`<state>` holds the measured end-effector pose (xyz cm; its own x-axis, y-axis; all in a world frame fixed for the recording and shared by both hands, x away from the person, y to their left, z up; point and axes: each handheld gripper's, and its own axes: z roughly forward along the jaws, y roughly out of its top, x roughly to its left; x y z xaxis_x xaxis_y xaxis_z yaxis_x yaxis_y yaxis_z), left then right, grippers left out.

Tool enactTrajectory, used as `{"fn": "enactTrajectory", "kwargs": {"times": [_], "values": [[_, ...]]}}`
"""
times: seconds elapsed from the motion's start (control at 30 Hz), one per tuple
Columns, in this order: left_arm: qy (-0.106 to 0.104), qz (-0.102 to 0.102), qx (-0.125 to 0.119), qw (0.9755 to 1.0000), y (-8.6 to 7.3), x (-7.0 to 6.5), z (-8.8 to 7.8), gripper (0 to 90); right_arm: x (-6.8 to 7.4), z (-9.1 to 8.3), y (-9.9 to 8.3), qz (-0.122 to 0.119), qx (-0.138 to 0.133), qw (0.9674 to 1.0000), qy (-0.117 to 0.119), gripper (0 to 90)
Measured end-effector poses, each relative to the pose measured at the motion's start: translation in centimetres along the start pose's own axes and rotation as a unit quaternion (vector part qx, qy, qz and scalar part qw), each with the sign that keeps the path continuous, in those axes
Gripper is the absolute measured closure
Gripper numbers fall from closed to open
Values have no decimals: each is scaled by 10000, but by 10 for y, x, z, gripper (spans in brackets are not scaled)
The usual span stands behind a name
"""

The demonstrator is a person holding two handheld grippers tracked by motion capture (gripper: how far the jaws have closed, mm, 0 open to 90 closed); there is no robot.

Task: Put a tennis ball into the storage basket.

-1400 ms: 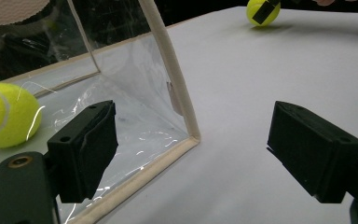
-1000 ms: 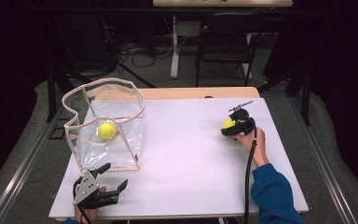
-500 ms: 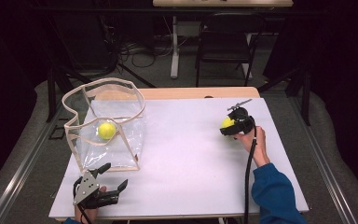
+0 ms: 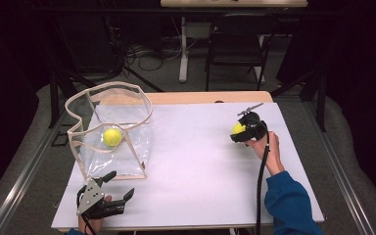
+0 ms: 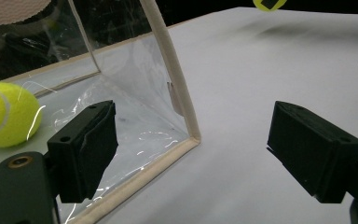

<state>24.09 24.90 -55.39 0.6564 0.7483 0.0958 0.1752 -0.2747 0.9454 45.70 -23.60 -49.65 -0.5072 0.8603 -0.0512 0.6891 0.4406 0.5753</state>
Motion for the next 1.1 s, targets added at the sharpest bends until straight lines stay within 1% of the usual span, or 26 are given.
{"fn": "enactTrajectory", "kwargs": {"times": [0.1, 0.27, 0.43, 0.47, 0.7, 0.8, 0.87, 1.03, 1.1], "values": [[2, 0, 0, 10000, 0, 0, 0, 158, 2, -1, 1, -28, -39, 10000, 3, 259], [2, -2, 4, 10000, 0, 0, 0, 158, 7, -3, 3, -73, -1, 10000, 39, 259], [10, -6, -2, 10000, 0, 0, 0, 158, 10, -4, 6, -117, -81, 9998, 106, 260], [7, -5, -3, 10000, 0, 0, 0, 158, 11, -6, 6, -145, -47, 9998, 104, 260], [-1, 0, 1, 10000, 0, 0, 0, 158, 16, -9, 8, -189, -52, 9997, 155, 261], [1, 8, -10, 10000, 0, 0, 0, 158, 17, -9, 8, -207, -94, 9996, 179, 261], [-1, 0, 7, 10000, 0, 0, 0, 158, 18, -9, 9, -218, -45, 9996, 196, 261], [-13, -5, 10, 10000, 0, 0, 0, 158, 23, -10, 9, -251, -98, 9993, 263, 261], [-11, 4, 7, 10000, 0, 0, 0, 158, 26, -10, 11, -289, -69, 9992, 272, 261]]}}
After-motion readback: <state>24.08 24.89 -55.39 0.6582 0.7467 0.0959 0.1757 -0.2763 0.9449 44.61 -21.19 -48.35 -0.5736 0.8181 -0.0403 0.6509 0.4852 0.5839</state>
